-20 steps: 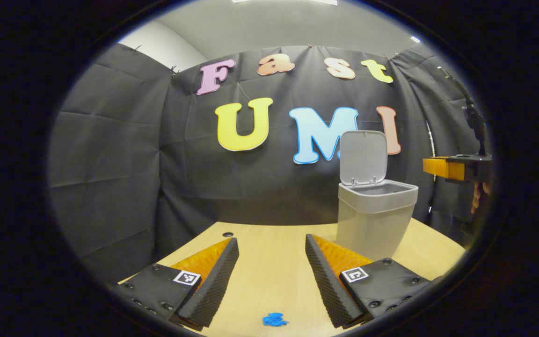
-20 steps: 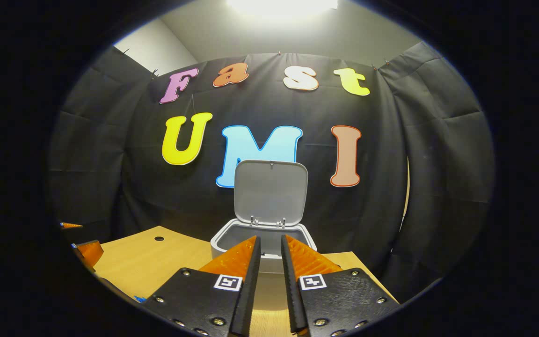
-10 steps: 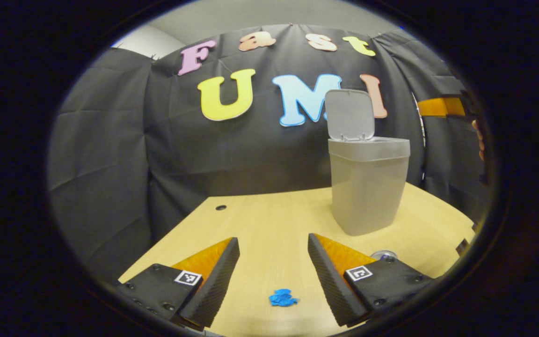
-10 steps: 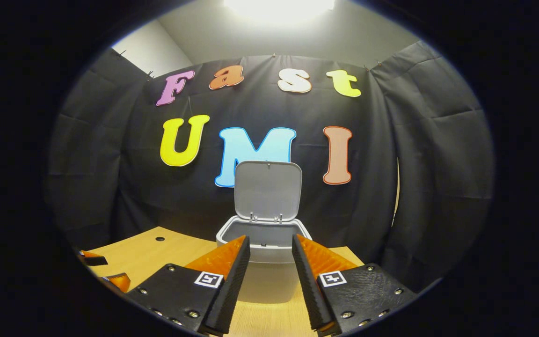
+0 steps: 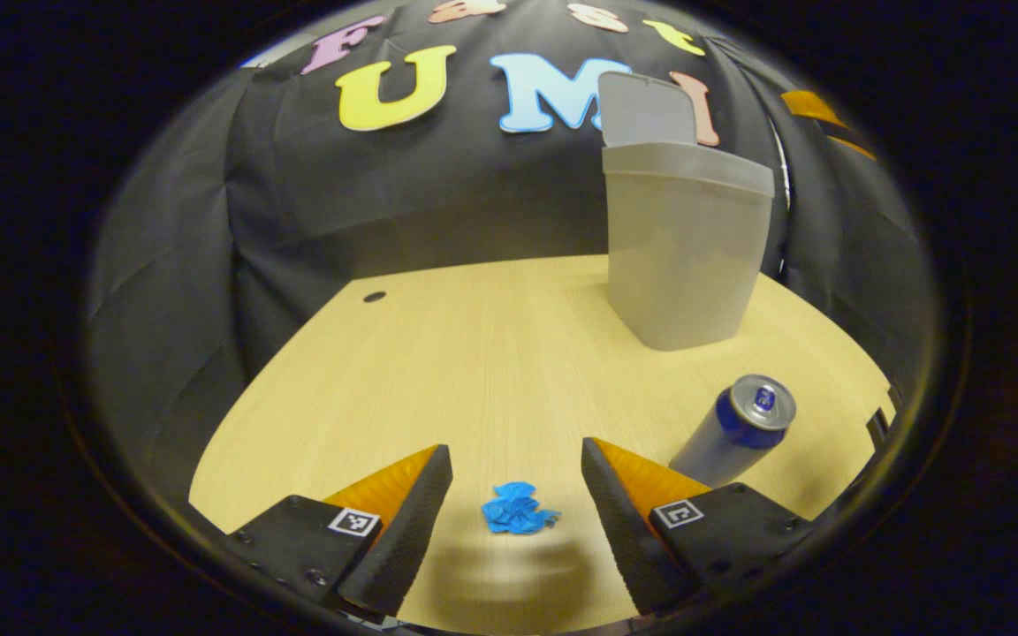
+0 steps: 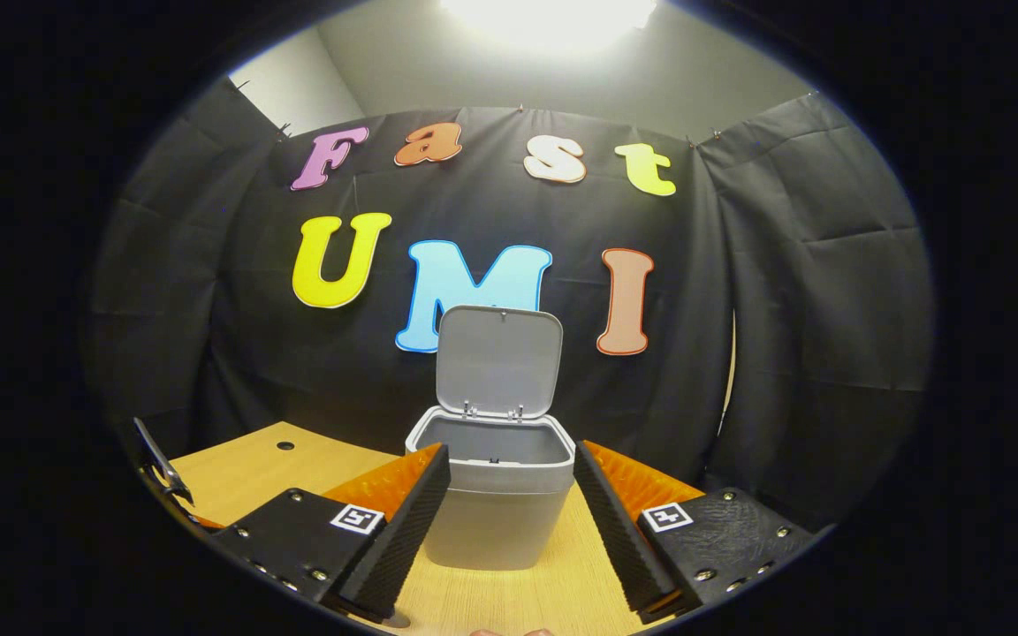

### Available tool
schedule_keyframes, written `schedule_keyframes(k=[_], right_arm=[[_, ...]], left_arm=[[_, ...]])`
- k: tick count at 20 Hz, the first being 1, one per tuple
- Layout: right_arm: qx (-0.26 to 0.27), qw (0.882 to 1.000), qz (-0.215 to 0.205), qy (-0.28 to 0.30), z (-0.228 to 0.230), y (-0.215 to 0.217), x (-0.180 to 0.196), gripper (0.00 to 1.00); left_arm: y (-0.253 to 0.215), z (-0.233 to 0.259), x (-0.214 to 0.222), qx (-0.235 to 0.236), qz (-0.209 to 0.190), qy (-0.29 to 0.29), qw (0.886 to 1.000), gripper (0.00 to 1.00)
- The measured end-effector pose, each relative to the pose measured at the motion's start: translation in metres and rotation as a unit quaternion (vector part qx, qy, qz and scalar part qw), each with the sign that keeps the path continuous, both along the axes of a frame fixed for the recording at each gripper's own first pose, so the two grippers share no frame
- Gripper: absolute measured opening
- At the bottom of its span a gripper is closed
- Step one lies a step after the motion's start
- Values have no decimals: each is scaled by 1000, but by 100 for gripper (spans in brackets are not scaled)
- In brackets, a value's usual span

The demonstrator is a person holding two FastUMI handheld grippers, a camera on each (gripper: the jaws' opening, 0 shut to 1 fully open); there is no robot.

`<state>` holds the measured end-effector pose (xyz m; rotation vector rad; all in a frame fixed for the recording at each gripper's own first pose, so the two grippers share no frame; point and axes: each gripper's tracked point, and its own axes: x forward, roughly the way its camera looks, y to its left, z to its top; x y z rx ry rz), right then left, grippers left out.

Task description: Press the lid of the desktop garbage bin to open it, pick up the crumpled paper on the desktop and throw it into the bin, then pick up the pop can on the desktop and drop it into the bin, and finally close the garbage bin lid.

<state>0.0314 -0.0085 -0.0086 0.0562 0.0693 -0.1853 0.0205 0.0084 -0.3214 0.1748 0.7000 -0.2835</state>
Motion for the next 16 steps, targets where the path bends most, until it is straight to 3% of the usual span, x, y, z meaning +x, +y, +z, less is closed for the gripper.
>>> schedule_keyframes(k=[7,8,9,12,16], right_arm=[[9,1000,1,19,-15,3,3,93],[12,1000,2,28,-21,4,3,93],[15,999,4,35,-26,5,4,93],[19,999,3,43,-32,4,4,93],[19,999,-1,50,-39,2,9,93]], left_arm=[[6,-51,-4,25,-13,70,997,100],[8,-56,-5,28,-11,76,997,97],[9,-59,-4,28,-10,79,996,100],[11,-67,-4,24,-11,93,995,97],[13,-71,-4,21,-13,103,994,100]])
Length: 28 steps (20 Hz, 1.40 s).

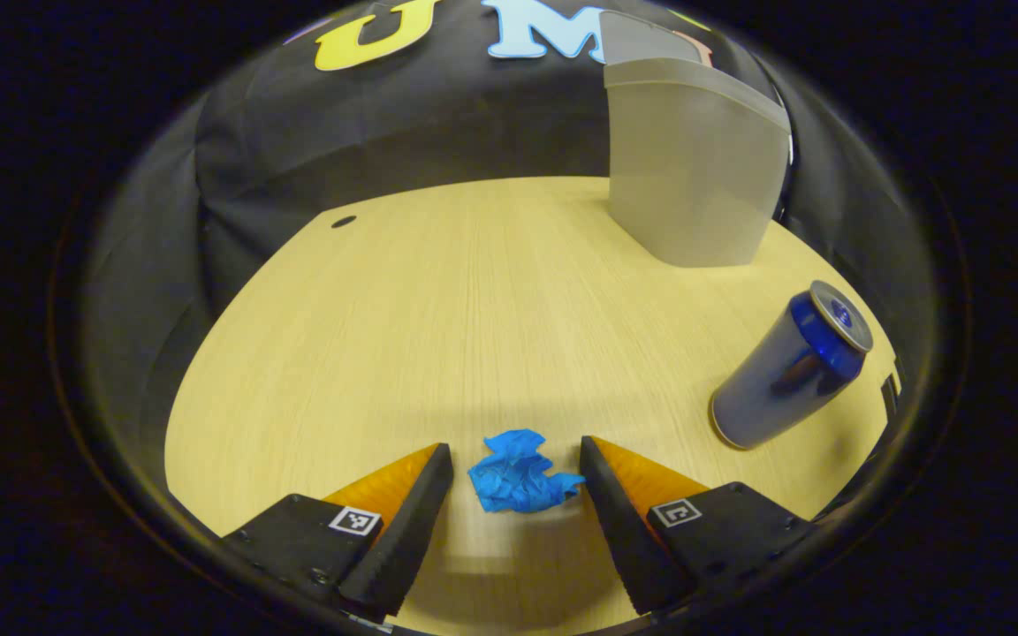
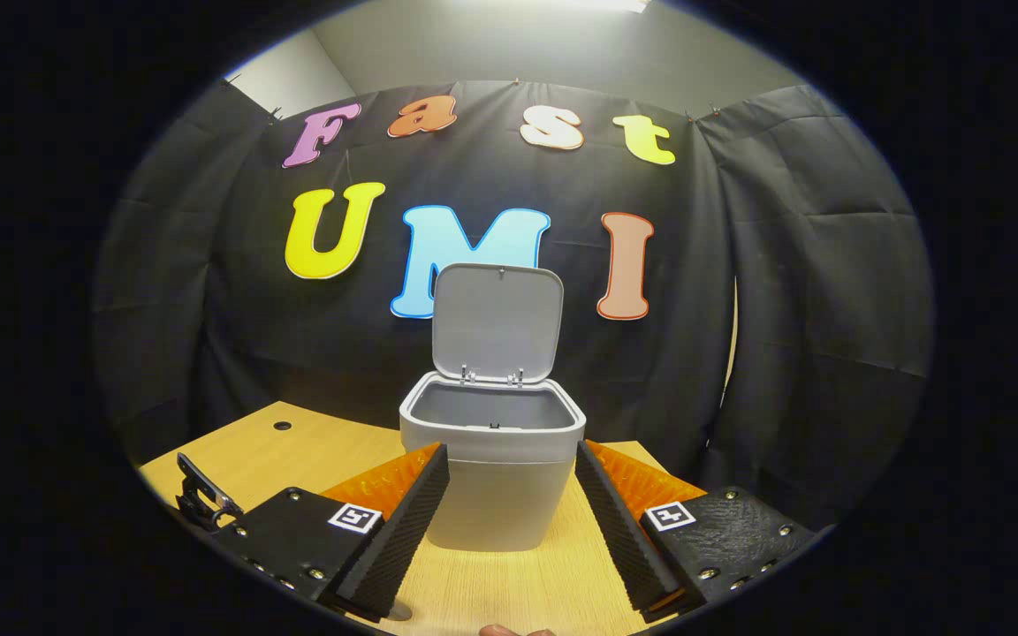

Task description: Press the lid of the desktop garbage bin to open it, pick up the crumpled paper on the desktop and throw it into the bin, then pick up the pop can on the desktop and drop it into the bin, and finally close the garbage bin lid.

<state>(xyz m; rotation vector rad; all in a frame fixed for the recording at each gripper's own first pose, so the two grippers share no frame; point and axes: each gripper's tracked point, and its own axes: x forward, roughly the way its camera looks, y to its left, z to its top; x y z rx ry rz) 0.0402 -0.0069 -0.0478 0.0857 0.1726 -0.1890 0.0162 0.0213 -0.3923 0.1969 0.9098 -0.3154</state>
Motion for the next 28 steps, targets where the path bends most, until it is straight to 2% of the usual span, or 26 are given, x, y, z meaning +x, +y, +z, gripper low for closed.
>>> schedule_keyframes(k=[1,2,3,4,7,8,9,12,14,16,17,18,19,20,21,23,26,27,28], right_arm=[[1,1000,0,2,-1,1,1,93],[2,1000,1,4,-4,1,2,93],[1,1000,2,6,-5,2,3,93],[1,1000,4,8,-7,3,4,93],[2,1000,9,8,-8,9,6,93],[3,1000,11,7,-8,10,7,93],[4,1000,13,7,-8,12,7,93],[6,1000,15,8,-11,14,6,93],[9,1000,14,11,-13,13,4,93],[17,1000,11,12,-15,10,0,93],[20,1000,9,12,-15,9,-1,93],[22,1000,5,11,-16,6,-2,93],[24,1000,2,12,-16,4,-4,93],[26,1000,-1,12,-17,2,-5,93],[27,1000,-4,12,-18,0,-6,93],[31,999,-7,10,-18,-3,-8,93],[30,999,-11,9,-19,-8,-9,93],[29,999,-11,10,-20,-9,-9,93],[30,999,-11,10,-20,-10,-8,93]], left_arm=[[-1,1,1,-5,-2,0,1000,95],[-1,-1,0,-6,-3,3,1000,100],[-1,0,1,-9,-4,3,1000,90],[-2,-1,1,-12,-6,1,1000,99],[-5,-1,1,-16,-15,-6,1000,98],[-6,-2,0,-17,-20,-6,1000,90],[-7,-2,0,-16,-25,-6,1000,91],[-11,-1,-1,-15,-37,-8,999,69],[-13,-2,-1,-15,-41,-9,999,66],[-13,-1,0,-14,-39,-13,999,48],[-11,-1,1,-9,-34,-14,999,44],[-11,-1,1,-9,-35,-17,999,27],[-10,0,3,-3,-32,-22,999,31],[-10,0,3,-3,-33,-21,999,19],[-8,0,3,-4,-33,-23,999,23],[-8,3,5,-8,-29,-25,999,12],[-9,11,8,-1,-35,-37,999,12],[-12,17,10,-3,-37,-43,998,15],[-18,23,11,-9,-38,-48,998,12]])
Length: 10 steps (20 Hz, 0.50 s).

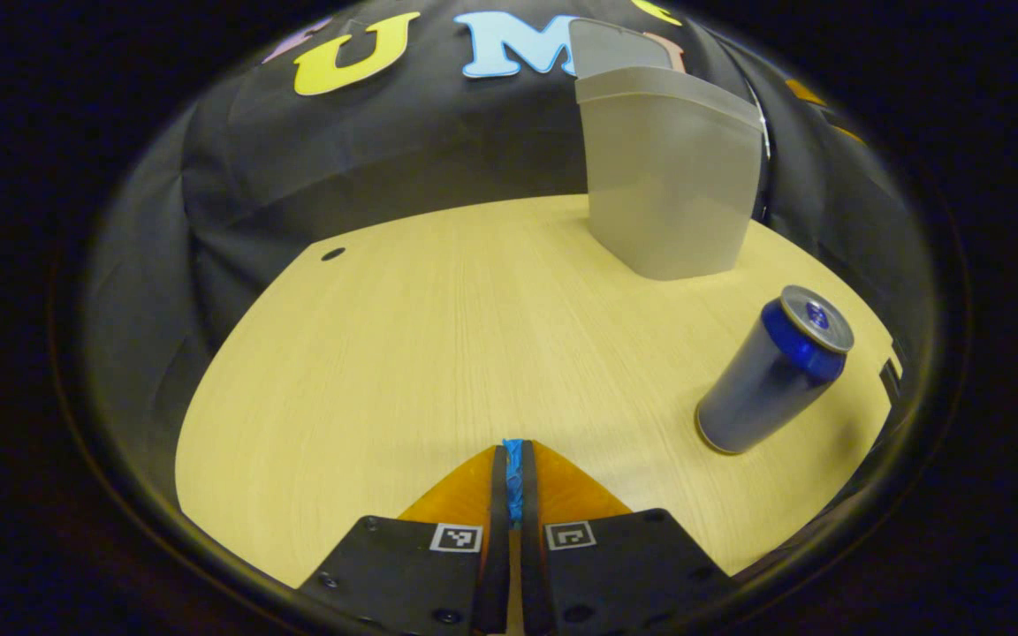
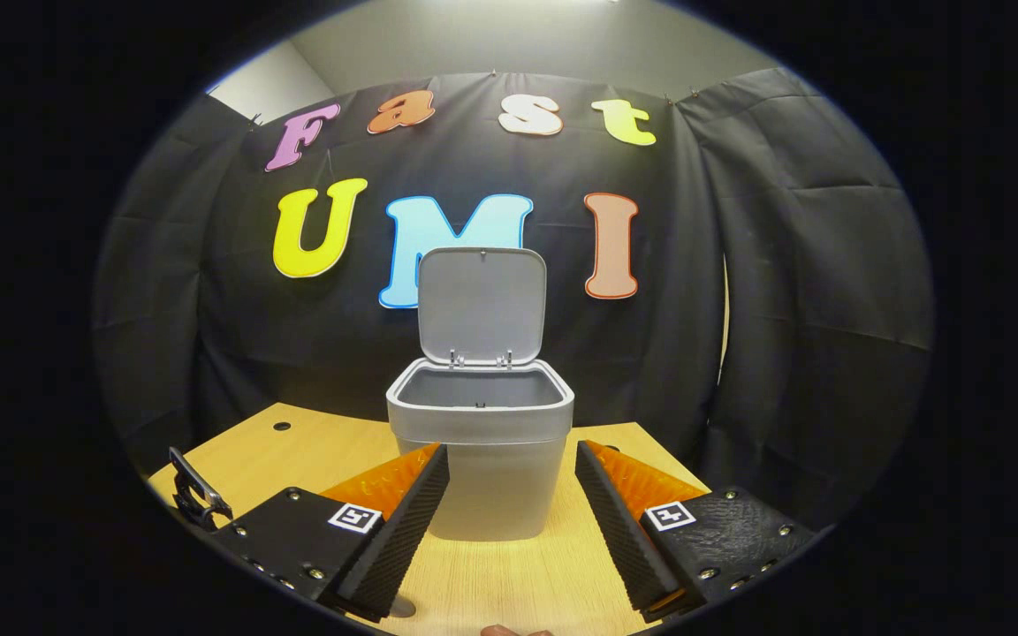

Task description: Press the lid of the desktop garbage bin to open it, pick up the crumpled paper on the desktop and throw it into the bin, then pick up the pop can on the desktop and drop it into the bin, and finally close the garbage bin lid.

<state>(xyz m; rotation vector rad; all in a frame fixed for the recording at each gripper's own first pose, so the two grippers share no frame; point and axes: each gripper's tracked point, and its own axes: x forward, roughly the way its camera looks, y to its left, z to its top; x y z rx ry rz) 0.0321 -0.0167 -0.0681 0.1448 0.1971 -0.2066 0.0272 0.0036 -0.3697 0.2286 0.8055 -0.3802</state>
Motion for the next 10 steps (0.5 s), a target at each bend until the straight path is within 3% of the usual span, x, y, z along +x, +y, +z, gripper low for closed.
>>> schedule_keyframes(k=[2,10], right_arm=[[3,1000,2,0,-2,-1,1,93],[15,1000,5,-5,-7,-10,2,93]], left_arm=[[-7,13,5,-6,-1,-13,1000,16],[-36,103,39,-40,-11,-101,994,12]])
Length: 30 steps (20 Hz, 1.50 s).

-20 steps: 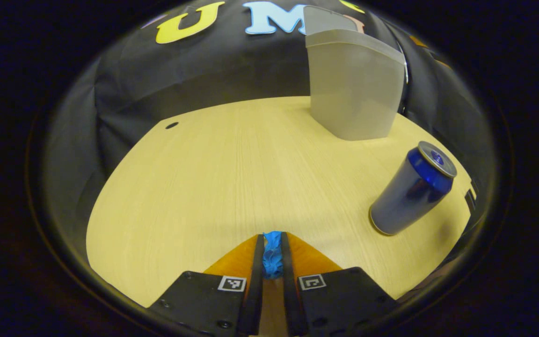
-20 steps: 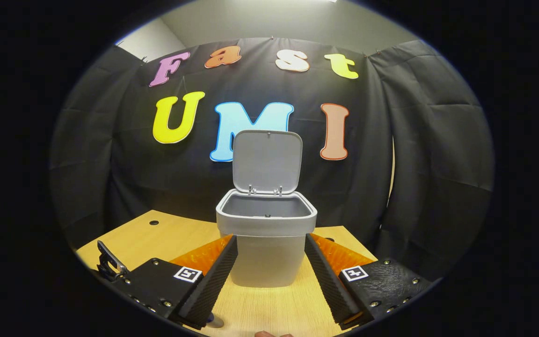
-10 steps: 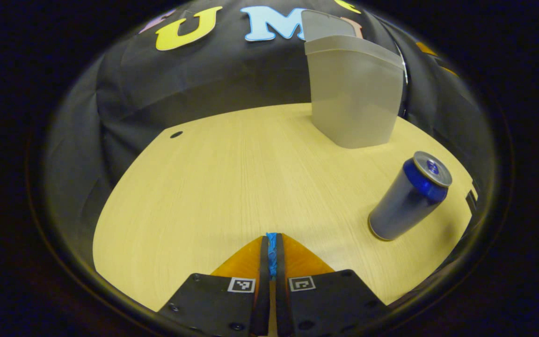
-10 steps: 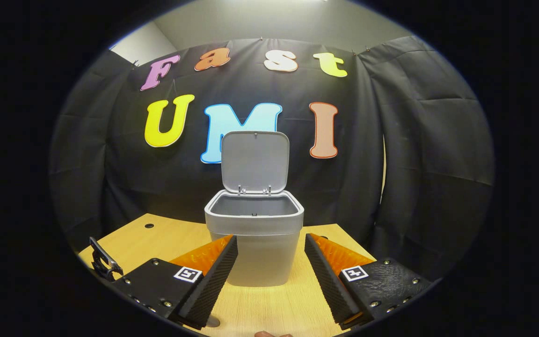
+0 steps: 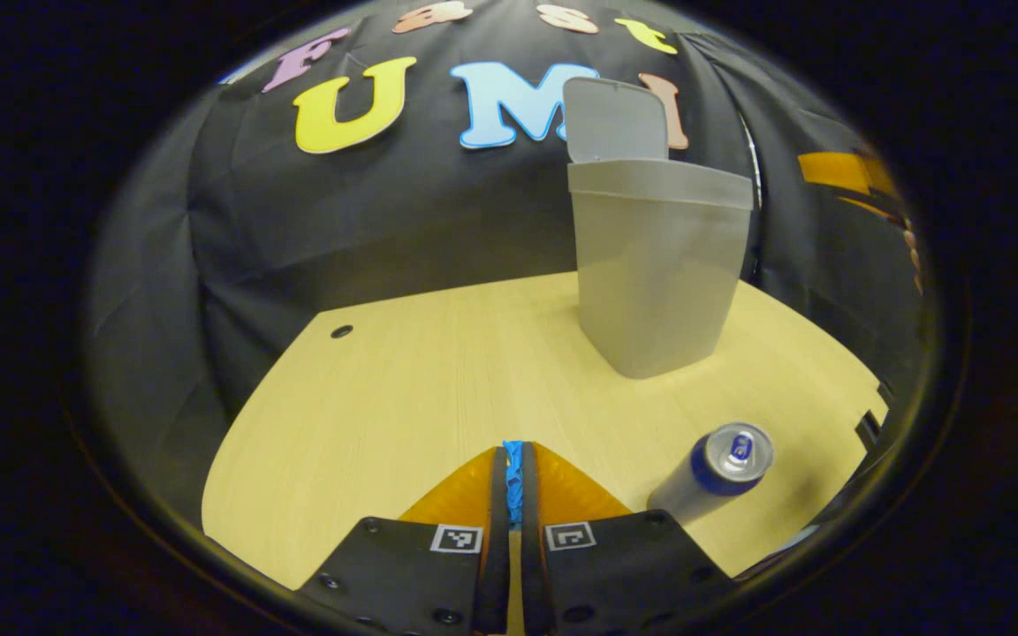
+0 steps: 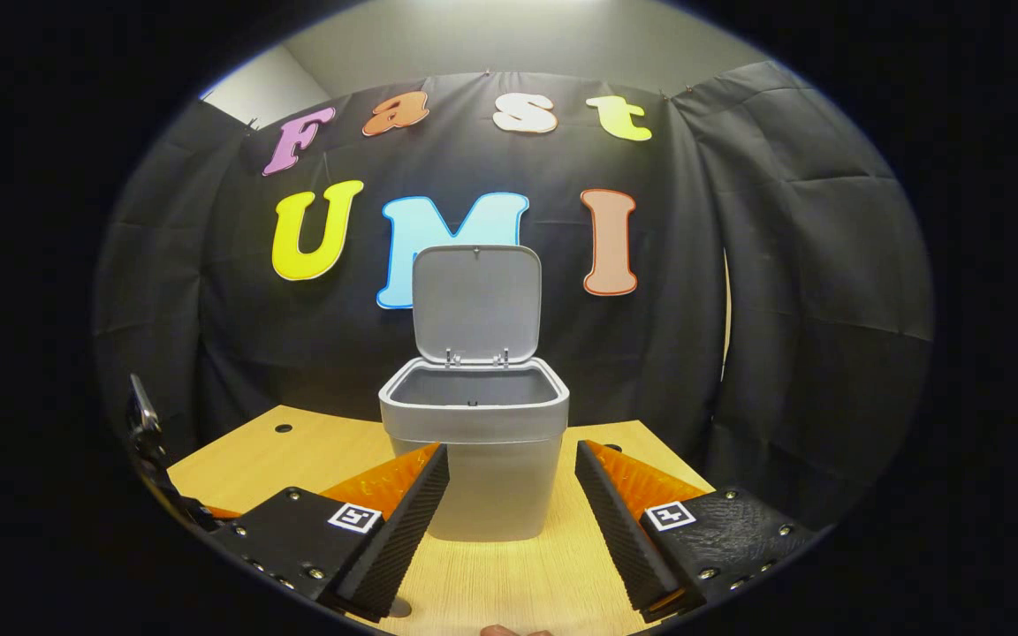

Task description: Press the lid of the desktop garbage bin to open it, pick up the crumpled paper on the desktop and throw it into the bin, then pick up the pop can on the desktop and drop it into the bin, and finally close the garbage bin lid.

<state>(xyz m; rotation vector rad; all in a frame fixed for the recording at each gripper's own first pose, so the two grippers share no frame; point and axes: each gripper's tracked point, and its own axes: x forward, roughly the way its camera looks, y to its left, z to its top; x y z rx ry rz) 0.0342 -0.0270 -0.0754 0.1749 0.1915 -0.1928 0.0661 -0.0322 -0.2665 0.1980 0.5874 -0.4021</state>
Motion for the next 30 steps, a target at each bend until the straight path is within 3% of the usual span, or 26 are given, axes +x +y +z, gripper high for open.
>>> schedule_keyframes(k=[1,2,7,12,15,16,18,20,22,28,30], right_arm=[[3,1000,0,0,-2,-1,0,93],[5,1000,-1,0,-3,-3,0,93],[3,1000,-3,-1,-6,-11,-1,93],[0,1000,-6,3,-11,-19,-2,93],[2,1000,-7,10,-17,-24,-2,93],[1,1000,-8,12,-18,-26,-3,93],[-3,1000,-12,18,-23,-32,-3,93],[-11,1000,-19,21,-23,-39,-5,93],[-14,999,-27,22,-21,-46,-5,93],[-22,999,-33,31,-20,-57,-11,93],[-18,999,-37,35,-22,-61,-14,93]], left_arm=[[-5,12,4,-7,-1,-9,1000,16],[-13,24,8,-15,-3,-18,1000,12],[-52,79,26,-44,-17,-70,996,16],[-89,117,47,-88,-24,-90,992,7],[-112,141,66,-119,-26,-102,987,15],[-121,148,71,-125,-30,-107,986,11],[-139,164,82,-135,-38,-118,983,15],[-158,177,93,-145,-49,-129,980,11],[-175,182,103,-151,-59,-134,978,15],[-226,199,124,-164,-86,-147,972,12],[-241,198,131,-164,-94,-149,971,15]])
